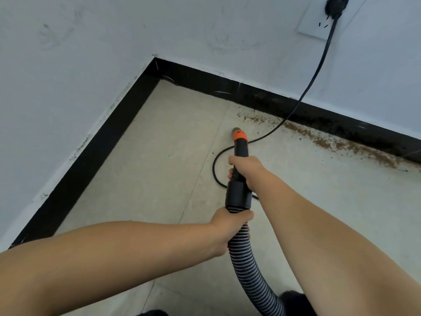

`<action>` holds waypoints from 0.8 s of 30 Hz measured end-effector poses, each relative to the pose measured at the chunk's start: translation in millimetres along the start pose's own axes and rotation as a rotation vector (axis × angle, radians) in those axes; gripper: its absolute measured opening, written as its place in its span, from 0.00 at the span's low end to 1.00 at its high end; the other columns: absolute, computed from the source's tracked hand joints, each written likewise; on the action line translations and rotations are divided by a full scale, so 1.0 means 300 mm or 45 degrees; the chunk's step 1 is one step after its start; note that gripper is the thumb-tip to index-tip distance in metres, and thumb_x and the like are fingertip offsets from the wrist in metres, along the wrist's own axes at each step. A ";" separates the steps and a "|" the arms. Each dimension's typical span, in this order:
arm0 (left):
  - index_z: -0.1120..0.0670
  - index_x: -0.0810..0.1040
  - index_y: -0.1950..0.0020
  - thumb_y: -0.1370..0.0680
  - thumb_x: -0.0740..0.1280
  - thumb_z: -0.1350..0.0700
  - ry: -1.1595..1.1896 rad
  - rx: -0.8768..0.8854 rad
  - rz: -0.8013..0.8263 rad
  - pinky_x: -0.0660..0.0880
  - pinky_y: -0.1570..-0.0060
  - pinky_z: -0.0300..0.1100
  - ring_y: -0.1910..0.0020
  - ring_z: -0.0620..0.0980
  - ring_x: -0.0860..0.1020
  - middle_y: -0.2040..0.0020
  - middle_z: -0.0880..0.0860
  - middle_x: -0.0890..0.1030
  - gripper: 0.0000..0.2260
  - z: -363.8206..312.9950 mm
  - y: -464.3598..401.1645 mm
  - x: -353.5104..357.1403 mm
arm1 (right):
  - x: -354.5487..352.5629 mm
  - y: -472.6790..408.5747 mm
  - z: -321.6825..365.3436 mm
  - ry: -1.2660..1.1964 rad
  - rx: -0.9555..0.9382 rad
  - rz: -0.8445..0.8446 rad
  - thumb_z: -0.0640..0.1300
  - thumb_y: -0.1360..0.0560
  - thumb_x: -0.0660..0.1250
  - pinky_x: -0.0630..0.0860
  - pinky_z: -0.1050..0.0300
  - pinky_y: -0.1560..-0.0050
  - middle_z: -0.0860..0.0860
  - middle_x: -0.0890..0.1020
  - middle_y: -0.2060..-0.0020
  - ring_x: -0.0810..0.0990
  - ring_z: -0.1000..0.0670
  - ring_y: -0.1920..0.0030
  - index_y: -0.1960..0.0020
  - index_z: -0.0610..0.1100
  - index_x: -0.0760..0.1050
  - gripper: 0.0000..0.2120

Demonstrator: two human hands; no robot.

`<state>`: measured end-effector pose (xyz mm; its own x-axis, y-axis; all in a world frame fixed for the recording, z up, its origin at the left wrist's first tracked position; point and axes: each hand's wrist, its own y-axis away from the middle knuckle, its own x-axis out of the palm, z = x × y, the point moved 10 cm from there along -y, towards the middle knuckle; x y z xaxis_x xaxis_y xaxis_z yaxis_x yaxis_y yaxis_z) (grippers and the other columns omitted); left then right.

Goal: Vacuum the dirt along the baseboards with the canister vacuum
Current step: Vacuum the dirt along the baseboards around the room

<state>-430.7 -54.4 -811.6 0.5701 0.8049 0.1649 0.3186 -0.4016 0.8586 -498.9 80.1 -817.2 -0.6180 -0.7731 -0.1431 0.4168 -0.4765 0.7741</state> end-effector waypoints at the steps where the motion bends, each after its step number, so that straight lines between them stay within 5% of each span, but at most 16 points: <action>1: 0.59 0.74 0.51 0.25 0.68 0.60 -0.034 -0.005 0.037 0.78 0.64 0.41 0.68 0.51 0.77 0.64 0.56 0.77 0.06 -0.004 0.003 0.019 | -0.043 -0.004 -0.009 -0.040 0.014 -0.055 0.37 0.28 0.66 0.74 0.59 0.75 0.44 0.76 0.71 0.75 0.48 0.77 0.55 0.39 0.69 0.06; 5: 0.58 0.73 0.52 0.24 0.68 0.60 -0.113 -0.004 0.096 0.76 0.74 0.34 0.71 0.49 0.75 0.66 0.54 0.76 0.05 -0.038 -0.004 0.111 | -0.190 -0.017 -0.018 -0.122 0.063 -0.144 0.37 0.27 0.66 0.74 0.59 0.73 0.44 0.76 0.71 0.75 0.48 0.76 0.52 0.38 0.70 0.06; 11: 0.59 0.73 0.50 0.25 0.68 0.60 -0.240 -0.050 0.012 0.77 0.71 0.37 0.69 0.49 0.76 0.65 0.55 0.76 0.06 -0.068 -0.013 0.202 | -0.259 -0.048 0.000 -0.166 0.074 -0.061 0.38 0.27 0.66 0.74 0.61 0.76 0.44 0.76 0.70 0.75 0.48 0.75 0.47 0.37 0.71 0.10; 19: 0.59 0.74 0.51 0.25 0.69 0.59 -0.298 -0.150 -0.079 0.77 0.68 0.41 0.69 0.50 0.77 0.66 0.55 0.77 0.07 -0.104 0.028 0.154 | -0.145 0.015 0.061 -0.096 0.100 0.151 0.36 0.26 0.65 0.76 0.55 0.69 0.44 0.76 0.69 0.75 0.48 0.73 0.54 0.39 0.69 0.04; 24: 0.58 0.74 0.50 0.26 0.70 0.59 -0.346 -0.131 0.004 0.77 0.68 0.42 0.68 0.51 0.77 0.63 0.55 0.77 0.08 -0.117 -0.028 0.156 | -0.211 -0.018 0.065 -0.214 0.059 -0.006 0.35 0.26 0.64 0.74 0.57 0.72 0.44 0.75 0.70 0.74 0.48 0.74 0.58 0.39 0.68 0.05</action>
<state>-433.2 1.8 -794.1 0.7573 0.6516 0.0433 0.2462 -0.3464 0.9052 -475.0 139.9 -800.3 -0.7242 -0.6881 -0.0449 0.3849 -0.4574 0.8017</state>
